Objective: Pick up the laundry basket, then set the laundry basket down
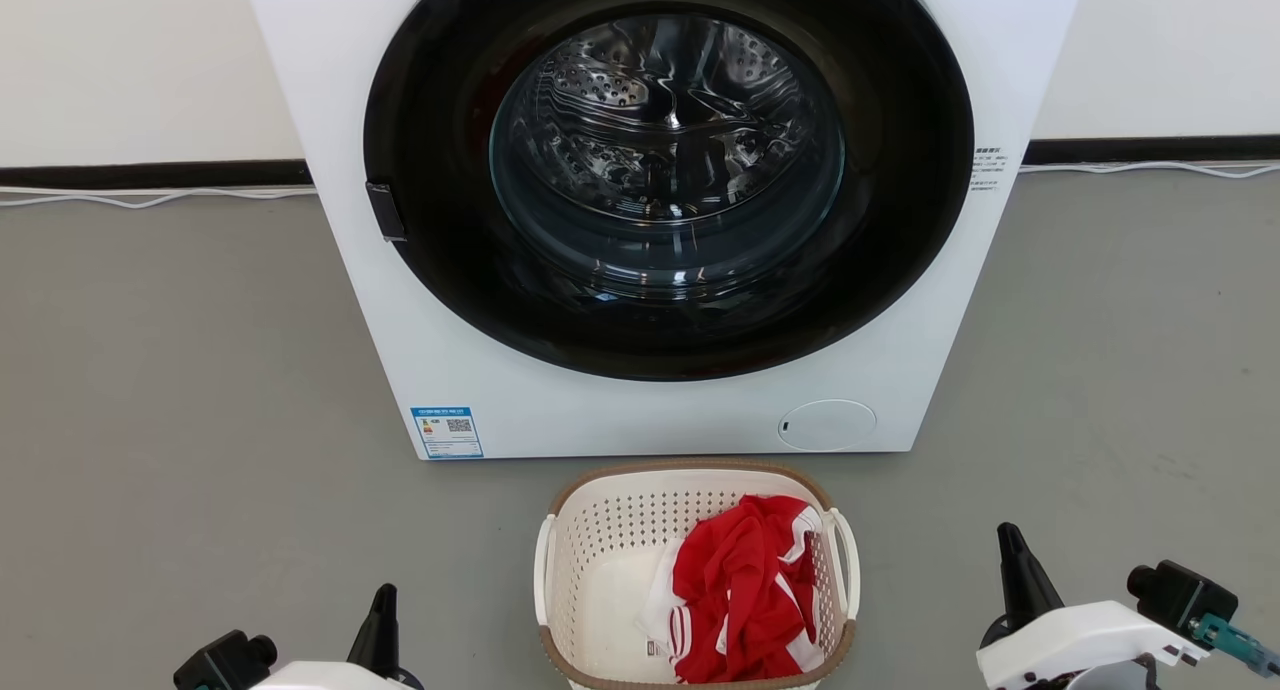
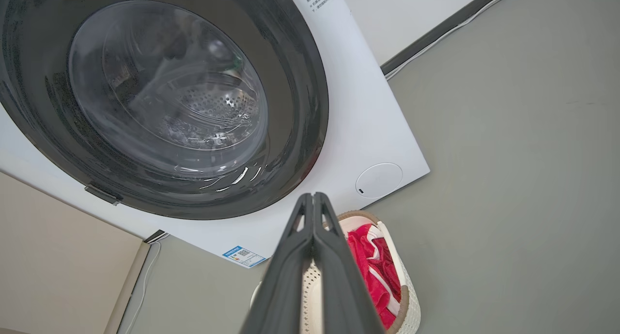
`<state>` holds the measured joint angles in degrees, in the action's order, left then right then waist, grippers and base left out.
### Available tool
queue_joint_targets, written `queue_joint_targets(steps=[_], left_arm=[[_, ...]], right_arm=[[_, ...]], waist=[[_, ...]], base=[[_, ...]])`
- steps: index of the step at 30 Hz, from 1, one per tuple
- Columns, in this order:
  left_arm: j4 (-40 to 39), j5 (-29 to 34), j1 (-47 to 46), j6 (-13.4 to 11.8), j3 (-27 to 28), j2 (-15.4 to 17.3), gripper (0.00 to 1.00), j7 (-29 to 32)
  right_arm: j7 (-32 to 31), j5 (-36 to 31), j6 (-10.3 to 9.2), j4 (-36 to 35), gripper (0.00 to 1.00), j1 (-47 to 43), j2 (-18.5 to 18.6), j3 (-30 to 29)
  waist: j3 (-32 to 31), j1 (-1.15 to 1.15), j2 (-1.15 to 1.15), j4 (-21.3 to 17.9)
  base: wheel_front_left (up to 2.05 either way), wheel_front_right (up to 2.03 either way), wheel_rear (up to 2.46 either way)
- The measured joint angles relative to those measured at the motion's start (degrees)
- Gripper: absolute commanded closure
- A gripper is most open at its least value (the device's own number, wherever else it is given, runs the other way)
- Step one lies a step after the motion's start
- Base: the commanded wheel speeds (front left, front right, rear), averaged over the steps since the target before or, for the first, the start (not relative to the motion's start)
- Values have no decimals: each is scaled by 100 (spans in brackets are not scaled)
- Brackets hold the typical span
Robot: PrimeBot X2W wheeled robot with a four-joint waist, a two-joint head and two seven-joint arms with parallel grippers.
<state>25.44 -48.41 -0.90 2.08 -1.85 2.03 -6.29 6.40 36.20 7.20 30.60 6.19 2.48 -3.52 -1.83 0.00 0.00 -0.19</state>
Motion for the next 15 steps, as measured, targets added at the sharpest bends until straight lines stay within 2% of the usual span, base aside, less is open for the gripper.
queue_joint_targets(steps=[15], left_arm=[[-189,-858,-41,103,136,2,100,263]], right_arm=[[-275,1084,-11,-271,100,-4,1,-67]], waist=[[40,0,0,4]], base=[[0,0,0]])
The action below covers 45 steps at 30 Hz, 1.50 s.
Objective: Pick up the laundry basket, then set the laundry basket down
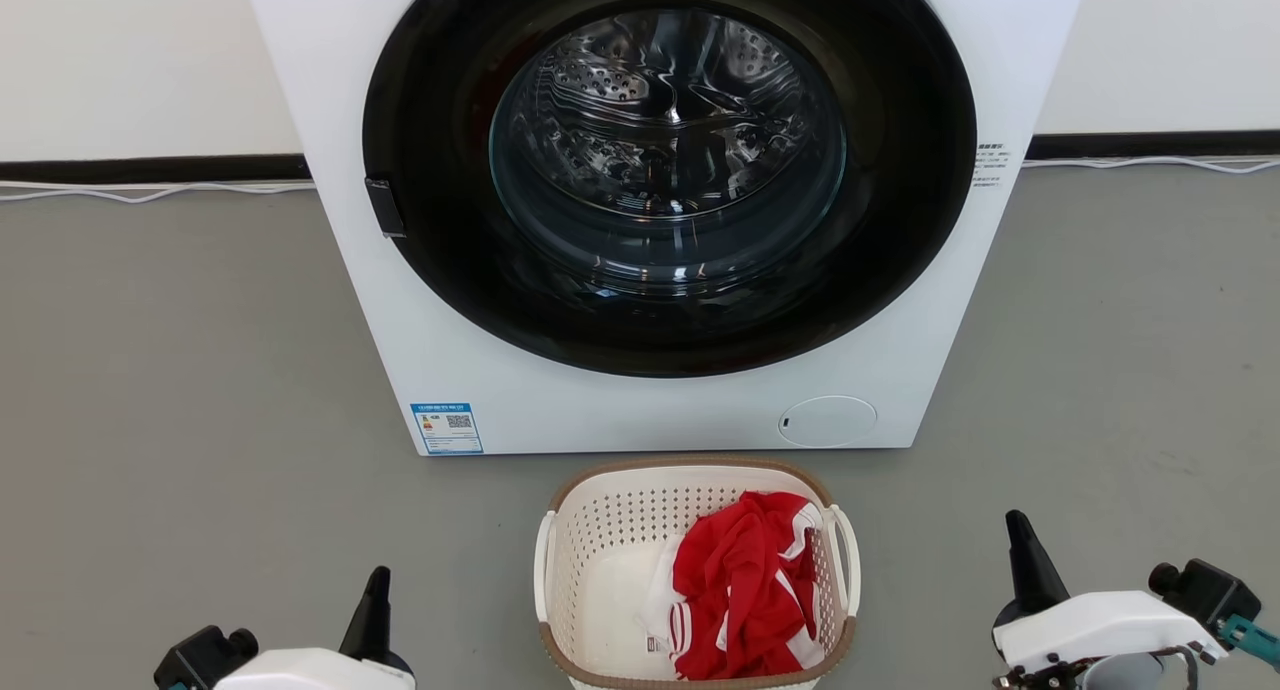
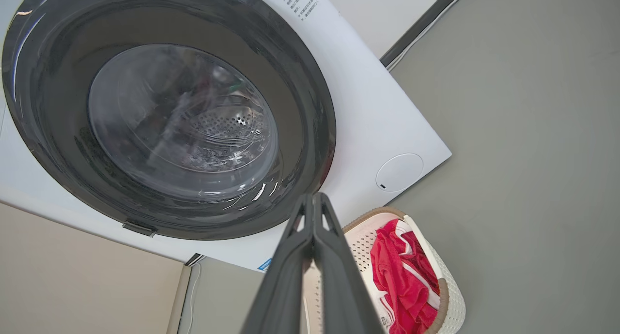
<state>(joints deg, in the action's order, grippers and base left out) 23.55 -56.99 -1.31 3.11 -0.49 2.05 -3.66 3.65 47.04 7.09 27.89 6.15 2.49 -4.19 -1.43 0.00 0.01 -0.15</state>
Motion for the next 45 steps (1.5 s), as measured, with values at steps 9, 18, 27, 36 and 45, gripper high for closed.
queue_joint_targets(steps=[9,18,27,36,45], left_arm=[[-112,-501,-30,51,66,1,100,146],[-226,-1018,-51,120,148,3,100,288],[-326,-1472,-53,154,224,4,100,420],[-438,-1971,-96,201,293,4,100,571],[-553,-2495,-148,253,378,7,100,721]], right_arm=[[-132,653,0,-176,100,-5,0,-73],[-266,1317,0,-348,100,-15,0,-115],[-402,1904,0,-509,100,-21,0,-147],[-544,2546,-1,-686,100,-24,1,-192],[-679,3199,-1,-864,100,-31,1,-263]], waist=[[24,0,0,2],[48,0,0,4],[69,0,-1,6],[93,0,-1,8],[117,0,0,11]], base=[[0,0,0],[0,0,0],[0,0,0],[0,0,0],[0,0,0]])
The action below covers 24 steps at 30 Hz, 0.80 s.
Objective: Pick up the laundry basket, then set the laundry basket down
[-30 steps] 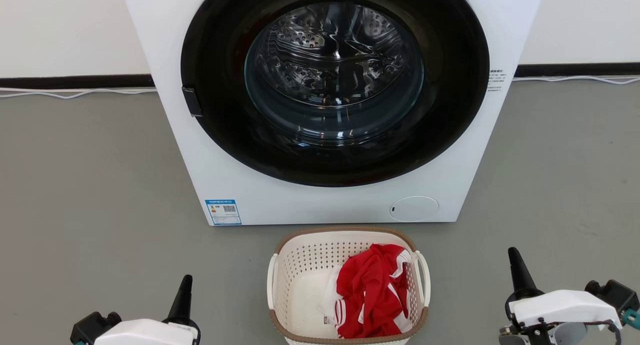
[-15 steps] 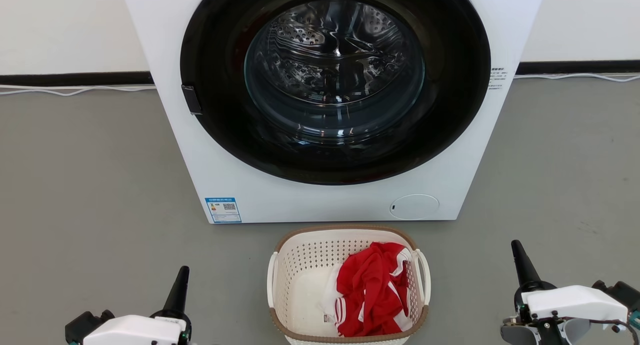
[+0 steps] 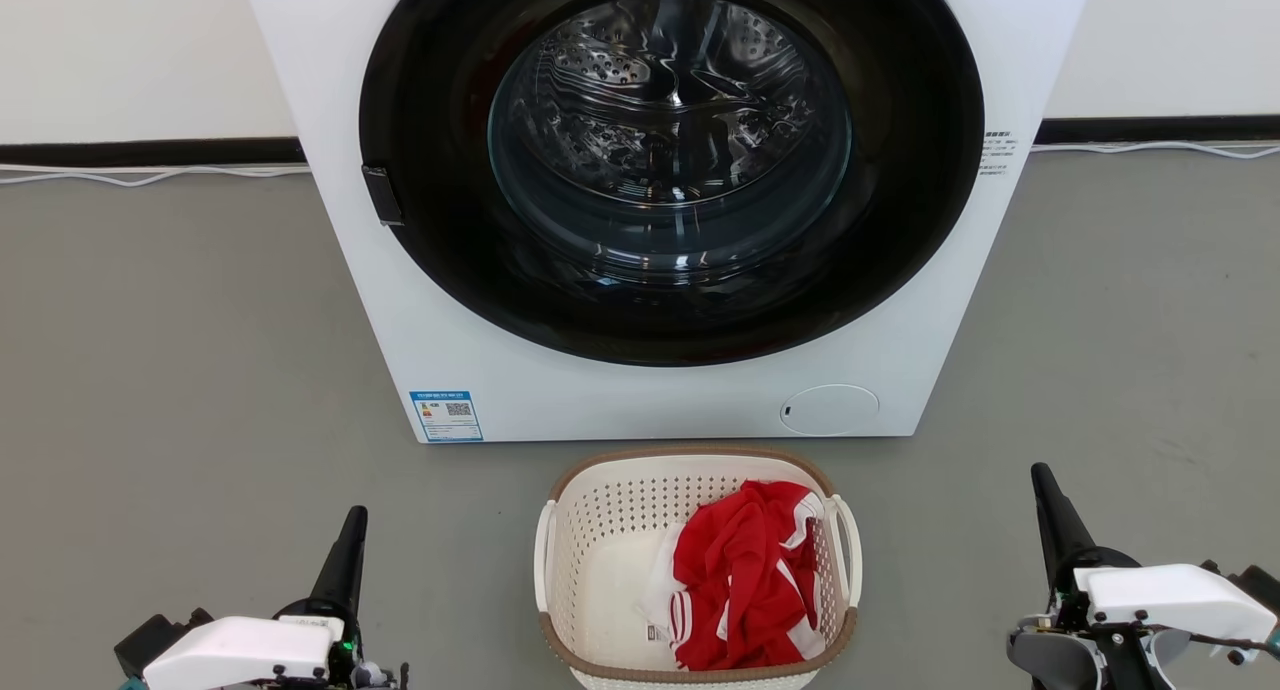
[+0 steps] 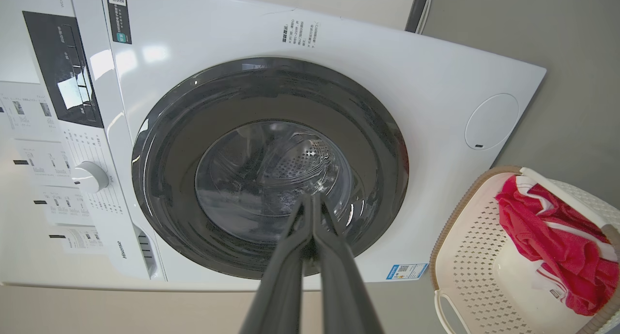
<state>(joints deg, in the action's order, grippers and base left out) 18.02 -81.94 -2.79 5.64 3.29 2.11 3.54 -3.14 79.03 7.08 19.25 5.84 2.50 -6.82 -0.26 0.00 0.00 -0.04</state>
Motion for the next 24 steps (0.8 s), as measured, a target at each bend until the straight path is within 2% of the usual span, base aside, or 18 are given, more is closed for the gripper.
queue_joint_targets(steps=[16,24], left_arm=[[-214,-937,-20,140,137,2,100,258],[-224,-994,-21,144,146,2,100,258]], right_arm=[[-275,1238,0,-316,100,-85,0,-70],[-275,1279,0,-342,100,-86,1,-75]], waist=[[44,0,0,4],[44,0,0,4]], base=[[0,0,0],[0,0,0]])
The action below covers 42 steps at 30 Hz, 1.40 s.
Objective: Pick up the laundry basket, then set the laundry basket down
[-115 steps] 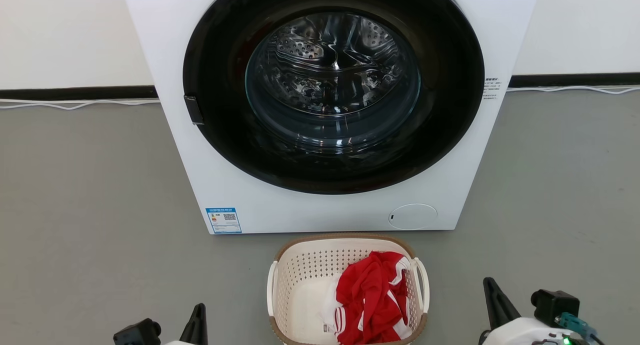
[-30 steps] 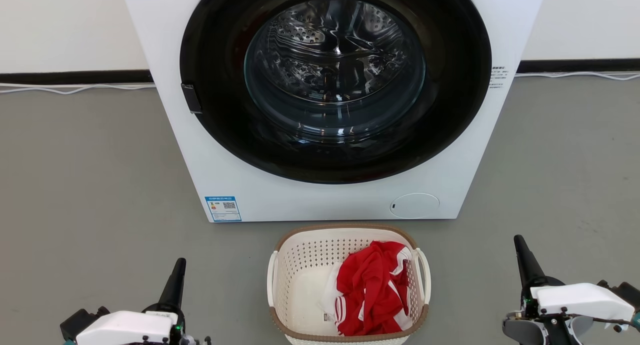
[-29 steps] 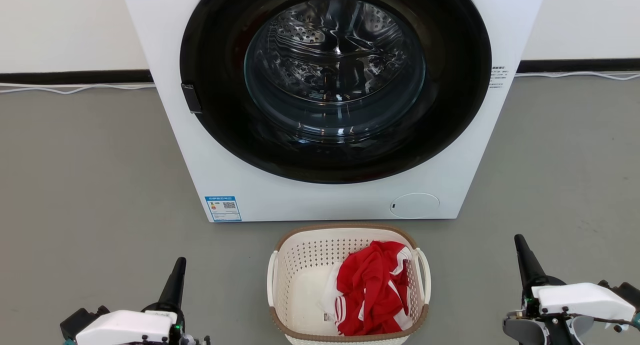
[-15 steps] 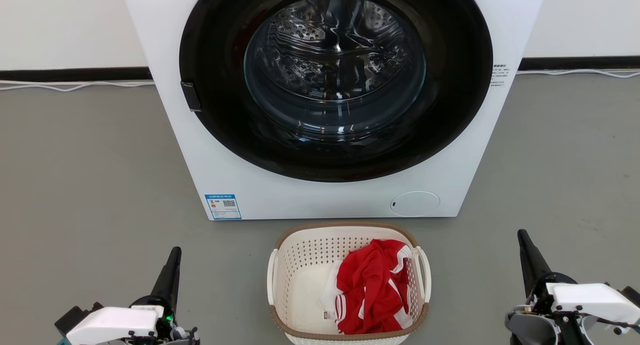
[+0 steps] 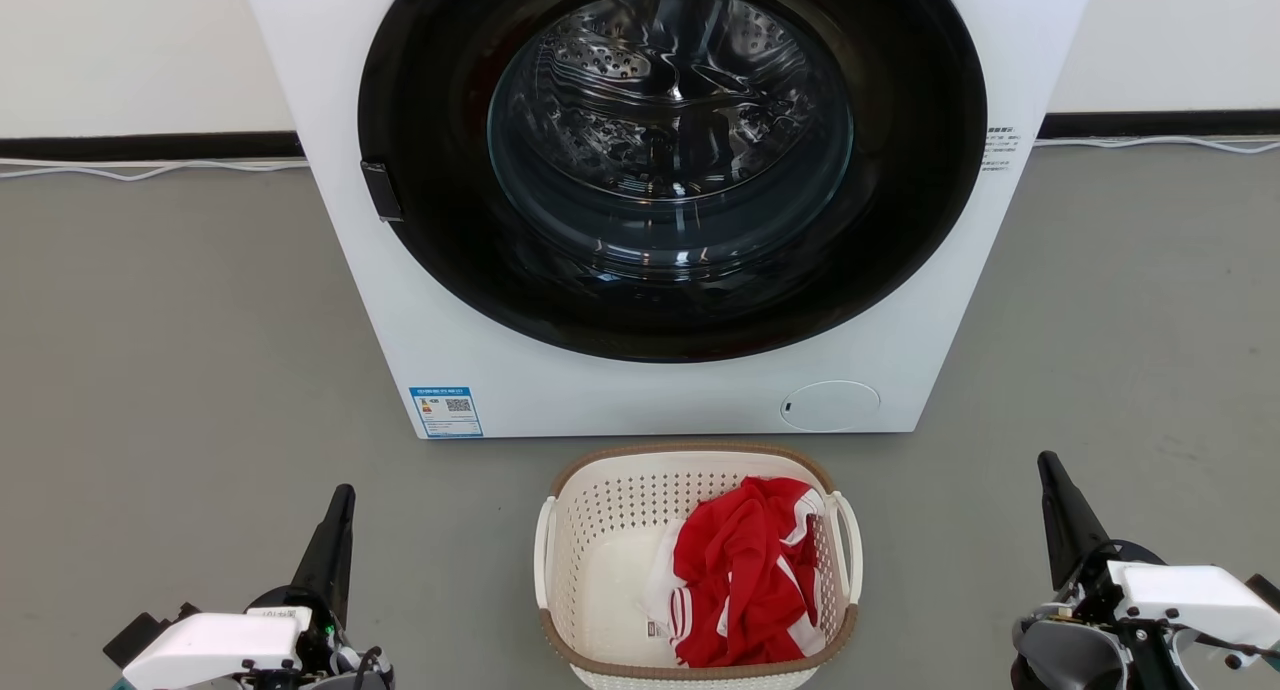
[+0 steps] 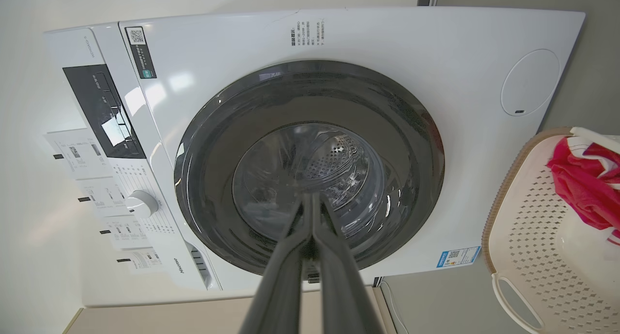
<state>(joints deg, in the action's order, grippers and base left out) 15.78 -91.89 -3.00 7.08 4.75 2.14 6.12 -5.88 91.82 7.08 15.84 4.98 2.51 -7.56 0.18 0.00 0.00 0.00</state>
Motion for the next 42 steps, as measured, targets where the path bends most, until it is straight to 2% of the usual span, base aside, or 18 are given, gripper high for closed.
queue_joint_targets(steps=[42], left_arm=[[-2,-1,0,0,1,0,100,0]], right_arm=[[0,0,0,0,100,-1,0,0]], waist=[[0,0,0,0]], base=[[0,0,0]])
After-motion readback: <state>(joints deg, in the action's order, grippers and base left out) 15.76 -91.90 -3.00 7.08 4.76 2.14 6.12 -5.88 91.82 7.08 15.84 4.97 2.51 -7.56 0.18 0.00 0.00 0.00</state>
